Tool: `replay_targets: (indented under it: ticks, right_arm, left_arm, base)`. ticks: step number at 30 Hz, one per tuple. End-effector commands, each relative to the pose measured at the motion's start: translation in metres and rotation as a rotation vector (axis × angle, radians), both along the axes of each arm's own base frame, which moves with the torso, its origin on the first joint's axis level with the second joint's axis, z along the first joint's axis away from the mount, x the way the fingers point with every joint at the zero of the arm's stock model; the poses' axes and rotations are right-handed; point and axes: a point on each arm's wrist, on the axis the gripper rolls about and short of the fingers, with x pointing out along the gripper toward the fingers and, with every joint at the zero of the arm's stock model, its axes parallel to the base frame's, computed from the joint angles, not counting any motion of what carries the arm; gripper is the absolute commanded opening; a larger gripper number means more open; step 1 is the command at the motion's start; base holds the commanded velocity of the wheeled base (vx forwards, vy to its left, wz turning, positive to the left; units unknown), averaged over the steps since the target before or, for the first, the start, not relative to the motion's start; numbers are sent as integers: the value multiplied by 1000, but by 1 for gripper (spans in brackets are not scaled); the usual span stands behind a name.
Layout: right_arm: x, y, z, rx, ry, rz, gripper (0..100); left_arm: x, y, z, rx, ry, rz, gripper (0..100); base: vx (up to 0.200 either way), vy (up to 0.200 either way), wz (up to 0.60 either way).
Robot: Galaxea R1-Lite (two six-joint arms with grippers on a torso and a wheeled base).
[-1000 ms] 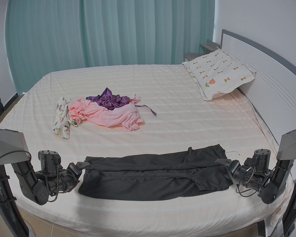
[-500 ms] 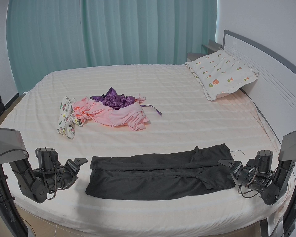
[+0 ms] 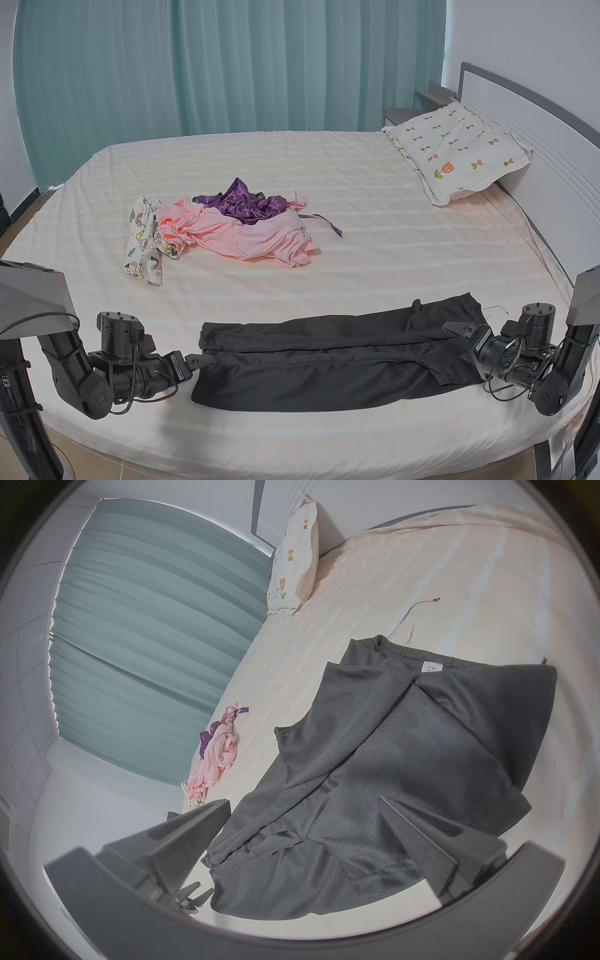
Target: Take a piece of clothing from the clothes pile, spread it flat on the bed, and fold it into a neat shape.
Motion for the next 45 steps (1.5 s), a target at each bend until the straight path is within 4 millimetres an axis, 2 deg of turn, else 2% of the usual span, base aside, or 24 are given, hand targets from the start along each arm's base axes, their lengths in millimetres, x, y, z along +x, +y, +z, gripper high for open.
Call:
replay_targets:
  ticks: [1,10,11,17,21,26,38,39,45]
  right_arm:
    - [0,1,0,0,2,5,100]
    - [-1,1,-1,-1,5,7,100]
    - [-1,1,-1,-1,5,7,100]
    - [-1,1,-1,-2,6,7,100]
    - [-2,2,-1,-2,6,9,100]
    - [-3,3,-1,-1,3,15,100]
    - [-4,3,-1,0,0,18,100]
    - [-4,3,-1,0,0,18,100]
    - [-4,4,-1,0,2,19,100]
  left_arm:
    - [-3,-11,-8,15,37,-57,100]
    - [-9,-27,-13,35,53,-130,100]
    - [-9,-27,-13,36,56,-130,0]
    - [-23,-22,-16,47,100,-127,0]
    - [-26,-20,-15,51,103,-118,0]
    - [-39,-17,-10,56,112,-117,0]
    - [-49,-14,-13,71,142,-124,0]
    - [-49,-14,-13,71,142,-124,100]
    - [-41,-7,-4,58,92,-87,100]
  base:
    - [0,0,0]
    - [0,0,0]
    - [0,0,0]
    - [0,0,0]
    - [0,0,0]
    - [0,0,0]
    - [0,0,0]
    - [0,0,0]
    - [0,0,0]
